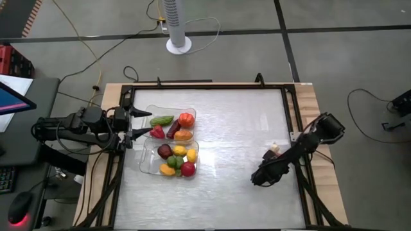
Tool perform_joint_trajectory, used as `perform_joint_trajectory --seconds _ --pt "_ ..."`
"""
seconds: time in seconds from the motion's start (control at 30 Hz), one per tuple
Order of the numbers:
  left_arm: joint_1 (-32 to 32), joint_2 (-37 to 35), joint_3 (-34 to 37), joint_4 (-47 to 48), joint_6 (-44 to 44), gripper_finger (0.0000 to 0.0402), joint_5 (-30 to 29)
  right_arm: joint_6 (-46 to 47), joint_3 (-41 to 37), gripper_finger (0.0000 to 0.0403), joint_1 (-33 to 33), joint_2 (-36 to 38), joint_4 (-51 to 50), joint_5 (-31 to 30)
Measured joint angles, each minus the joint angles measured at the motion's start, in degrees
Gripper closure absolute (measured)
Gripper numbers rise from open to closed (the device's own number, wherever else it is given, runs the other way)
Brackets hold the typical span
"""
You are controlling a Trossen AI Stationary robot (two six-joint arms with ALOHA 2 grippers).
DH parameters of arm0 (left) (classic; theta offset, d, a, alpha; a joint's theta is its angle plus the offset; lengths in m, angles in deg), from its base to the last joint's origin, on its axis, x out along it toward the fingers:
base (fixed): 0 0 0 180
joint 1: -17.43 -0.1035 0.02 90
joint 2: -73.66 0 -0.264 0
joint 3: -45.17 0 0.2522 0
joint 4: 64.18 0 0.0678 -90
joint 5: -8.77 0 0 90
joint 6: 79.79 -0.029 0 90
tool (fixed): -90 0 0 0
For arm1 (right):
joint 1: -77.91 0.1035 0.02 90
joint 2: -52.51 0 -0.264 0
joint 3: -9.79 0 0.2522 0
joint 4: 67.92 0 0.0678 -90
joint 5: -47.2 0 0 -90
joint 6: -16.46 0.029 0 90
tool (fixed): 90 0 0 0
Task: Sort produce into baskets
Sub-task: Put the red bell pepper into the top transparent bin
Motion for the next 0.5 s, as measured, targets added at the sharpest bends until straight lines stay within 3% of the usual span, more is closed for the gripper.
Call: perform_joint_trajectory --seconds 0.07,0.27,0.5 --pt "0.0 0.0 0.0 0.0 0.0 0.0127 0.0 -0.1 0.5 0.0037 -0.4 0.0 -0.6 0.0" --pt "0.0 0.0 0.0 -0.1 -0.3 0.0127 0.0 -1.6 2.4 0.0037 -1.3 0.0 0.5 -9.5" --pt "0.0 0.0 0.0 -0.1 -0.2 0.0127 0.0 -7.3 1.6 0.0037 -6.5 0.0 5.6 -14.7"
